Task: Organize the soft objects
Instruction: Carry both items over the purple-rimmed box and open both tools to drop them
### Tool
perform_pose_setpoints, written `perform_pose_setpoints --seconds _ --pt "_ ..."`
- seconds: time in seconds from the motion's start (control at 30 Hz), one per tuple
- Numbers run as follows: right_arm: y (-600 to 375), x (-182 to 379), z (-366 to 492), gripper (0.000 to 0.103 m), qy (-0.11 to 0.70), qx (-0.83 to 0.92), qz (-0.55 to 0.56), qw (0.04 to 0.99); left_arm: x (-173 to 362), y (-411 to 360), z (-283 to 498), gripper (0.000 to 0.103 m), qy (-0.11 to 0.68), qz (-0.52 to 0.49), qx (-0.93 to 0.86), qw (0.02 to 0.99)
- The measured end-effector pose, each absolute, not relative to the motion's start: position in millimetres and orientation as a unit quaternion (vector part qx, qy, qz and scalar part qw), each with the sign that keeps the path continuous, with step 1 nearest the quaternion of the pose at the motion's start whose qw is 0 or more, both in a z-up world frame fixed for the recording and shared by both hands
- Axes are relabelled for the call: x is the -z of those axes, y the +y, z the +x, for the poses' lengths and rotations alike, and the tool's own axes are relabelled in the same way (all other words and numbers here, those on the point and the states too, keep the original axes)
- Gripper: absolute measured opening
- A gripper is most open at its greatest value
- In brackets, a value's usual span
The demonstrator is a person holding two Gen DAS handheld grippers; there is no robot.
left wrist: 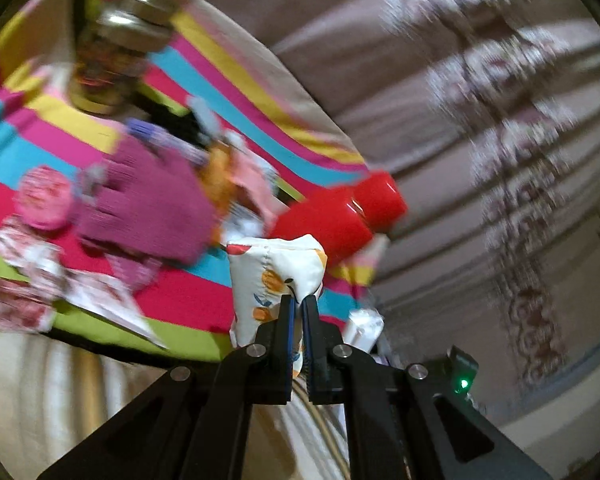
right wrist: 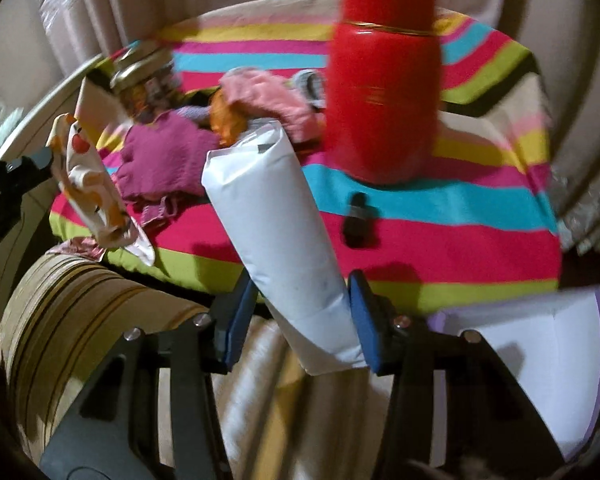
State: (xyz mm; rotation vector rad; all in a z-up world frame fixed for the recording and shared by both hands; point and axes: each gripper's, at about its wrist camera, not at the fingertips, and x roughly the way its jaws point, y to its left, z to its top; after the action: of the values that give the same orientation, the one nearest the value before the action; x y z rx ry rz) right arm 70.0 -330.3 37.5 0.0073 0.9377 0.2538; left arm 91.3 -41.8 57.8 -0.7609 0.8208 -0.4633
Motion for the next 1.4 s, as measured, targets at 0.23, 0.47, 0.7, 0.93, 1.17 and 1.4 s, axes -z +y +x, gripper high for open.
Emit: perform_pose_setpoints --seconds 0.23,0.47,0.7,0.93,1.17,1.4 --pt "-405.8 -53.6 34.8 0.05 0.432 -0.043 0.051 0.899 -70.4 -139.1 84.0 0.004 0.418 -0.308 0.303 0.799" --pt "-470.1 -60.5 -4.1 0.05 0.421 0.041 0.076 0.903 -69.6 -240.1 68.6 0.004 0.458 -0.252 0.374 0.766" --pt "-511.6 -62.7 -26.9 0.052 0.421 0.105 0.091 0.896 -55.5 -318.1 63.9 0.007 0.521 -0.183 0.412 0.725" --pt "-515.8 -64.9 -29.7 0.068 0.413 0.124 0.094 0.897 -59.0 -299.6 66.2 0.062 0.513 -0.167 0.368 0.757" --pt "-491.1 -69.0 -23.9 0.07 0.412 0.107 0.086 0.901 -71.4 -239.0 72.2 0.067 0.459 -0.161 0.278 0.829" --pt "-451.0 -76.2 -11.1 0.073 0.407 0.072 0.065 0.908 -66.4 -151.6 70.1 0.067 0.437 -0.125 0.168 0.875"
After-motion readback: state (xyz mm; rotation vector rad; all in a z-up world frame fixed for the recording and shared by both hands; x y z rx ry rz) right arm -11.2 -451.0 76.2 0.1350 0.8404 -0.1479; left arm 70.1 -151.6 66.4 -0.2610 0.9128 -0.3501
